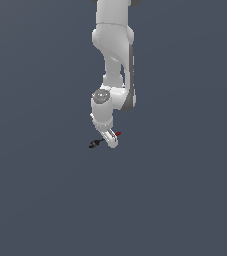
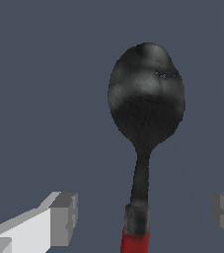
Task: Pick up the object and move it to a goal position.
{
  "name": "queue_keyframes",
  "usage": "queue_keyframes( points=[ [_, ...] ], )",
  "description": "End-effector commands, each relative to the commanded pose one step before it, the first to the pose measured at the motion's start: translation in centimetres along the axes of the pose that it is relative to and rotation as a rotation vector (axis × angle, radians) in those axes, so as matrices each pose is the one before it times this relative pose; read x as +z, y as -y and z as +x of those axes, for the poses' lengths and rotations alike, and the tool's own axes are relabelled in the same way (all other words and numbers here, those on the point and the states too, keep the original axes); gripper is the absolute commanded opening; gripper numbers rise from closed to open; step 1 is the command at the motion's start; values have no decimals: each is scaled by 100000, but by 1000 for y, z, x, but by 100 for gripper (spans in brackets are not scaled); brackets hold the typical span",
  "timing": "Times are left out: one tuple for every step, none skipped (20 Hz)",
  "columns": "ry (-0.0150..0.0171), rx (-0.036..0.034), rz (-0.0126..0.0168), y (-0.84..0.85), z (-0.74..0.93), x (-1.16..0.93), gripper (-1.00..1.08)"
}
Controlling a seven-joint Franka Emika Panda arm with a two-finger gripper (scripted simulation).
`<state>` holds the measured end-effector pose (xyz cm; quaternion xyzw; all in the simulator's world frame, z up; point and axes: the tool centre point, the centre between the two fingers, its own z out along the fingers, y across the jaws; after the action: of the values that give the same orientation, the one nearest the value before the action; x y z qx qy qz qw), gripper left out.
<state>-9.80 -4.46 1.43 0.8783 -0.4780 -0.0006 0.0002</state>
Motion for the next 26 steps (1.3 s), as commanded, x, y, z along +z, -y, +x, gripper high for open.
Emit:
queue_keyframes(
  points=[
    [-58,23,105,47,19,370,100],
    [0,0,0,2,0,26,100],
    [0,0,0,0,0,0,-100],
    [0,0,0,0,0,0,-100],
    [0,0,0,0,0,0,-100],
    [0,0,0,0,0,0,-100],
    [0,0,0,0,0,0,-100],
    [0,0,0,0,0,0,-100],
    [0,0,0,0,0,0,-100],
    [0,0,0,0,0,0,-100],
    [0,0,0,0,0,0,-100],
    [0,0,0,0,0,0,-100],
    [-191,-211,420,228,-8,-176,-100],
    [-45,16,50,27,-1,-4,-100],
    [-163,56,179,78,1,-34,-100],
    [-264,90,290,131,0,-51,-100],
    [-369,126,404,183,0,-70,-100],
    [-477,162,521,236,0,-91,-100],
    [-583,198,636,289,0,-111,-100],
    [-693,234,754,343,0,-132,-100],
    [-803,271,874,397,0,-154,-100],
    [-914,307,994,452,0,-175,-100],
    [-1028,345,1118,508,0,-197,-100],
    [-1139,381,1240,563,0,-219,-100],
    [-1238,412,1349,613,0,-238,-100],
    [-1324,439,1444,655,0,-255,-100]
  ],
)
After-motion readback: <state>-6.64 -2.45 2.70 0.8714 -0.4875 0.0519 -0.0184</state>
